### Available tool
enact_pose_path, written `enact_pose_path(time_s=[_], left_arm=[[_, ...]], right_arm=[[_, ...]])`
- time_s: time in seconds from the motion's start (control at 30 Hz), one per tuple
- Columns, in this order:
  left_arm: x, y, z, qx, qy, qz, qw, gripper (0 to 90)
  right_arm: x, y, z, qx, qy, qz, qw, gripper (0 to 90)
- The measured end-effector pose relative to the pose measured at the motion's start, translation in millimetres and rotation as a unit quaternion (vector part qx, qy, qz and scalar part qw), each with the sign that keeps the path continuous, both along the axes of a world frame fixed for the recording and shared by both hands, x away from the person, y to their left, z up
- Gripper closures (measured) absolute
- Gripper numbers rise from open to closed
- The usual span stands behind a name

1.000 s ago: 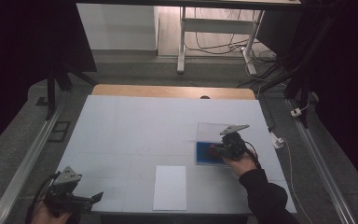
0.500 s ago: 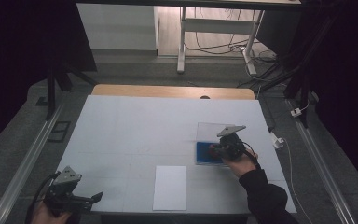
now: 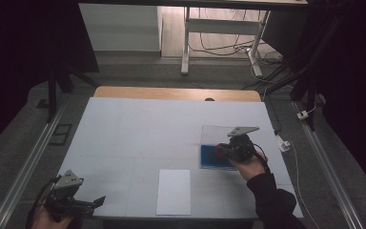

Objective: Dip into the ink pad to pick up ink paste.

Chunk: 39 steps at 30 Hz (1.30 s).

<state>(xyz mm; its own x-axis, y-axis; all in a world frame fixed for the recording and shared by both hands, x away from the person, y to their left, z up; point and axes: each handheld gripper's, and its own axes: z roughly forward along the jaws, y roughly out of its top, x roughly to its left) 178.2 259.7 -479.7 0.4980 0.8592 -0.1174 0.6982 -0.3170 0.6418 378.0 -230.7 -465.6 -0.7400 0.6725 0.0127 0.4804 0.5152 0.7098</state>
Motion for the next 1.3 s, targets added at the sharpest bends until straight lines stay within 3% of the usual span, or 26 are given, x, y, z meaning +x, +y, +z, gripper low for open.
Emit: enact_pose_path(time_s=[0.37,0.67,1.3], left_arm=[[-0.4,0.2,0.1,-0.001,-0.001,0.001,1.0,0.9],[-0.8,0.3,0.0,-0.002,-0.001,0.001,1.0,1.0],[-0.8,0.3,-0.1,-0.002,0.001,0.002,1.0,1.0]], right_arm=[[1.4,-7.2,0.7,-0.01,-0.008,-0.008,0.9999,80.2],[5.2,-12.2,-6.0,-0.019,0.005,-0.024,0.9995,80.3],[10.0,-9.8,-17.5,-0.035,0.012,-0.023,0.9991,80.7]])
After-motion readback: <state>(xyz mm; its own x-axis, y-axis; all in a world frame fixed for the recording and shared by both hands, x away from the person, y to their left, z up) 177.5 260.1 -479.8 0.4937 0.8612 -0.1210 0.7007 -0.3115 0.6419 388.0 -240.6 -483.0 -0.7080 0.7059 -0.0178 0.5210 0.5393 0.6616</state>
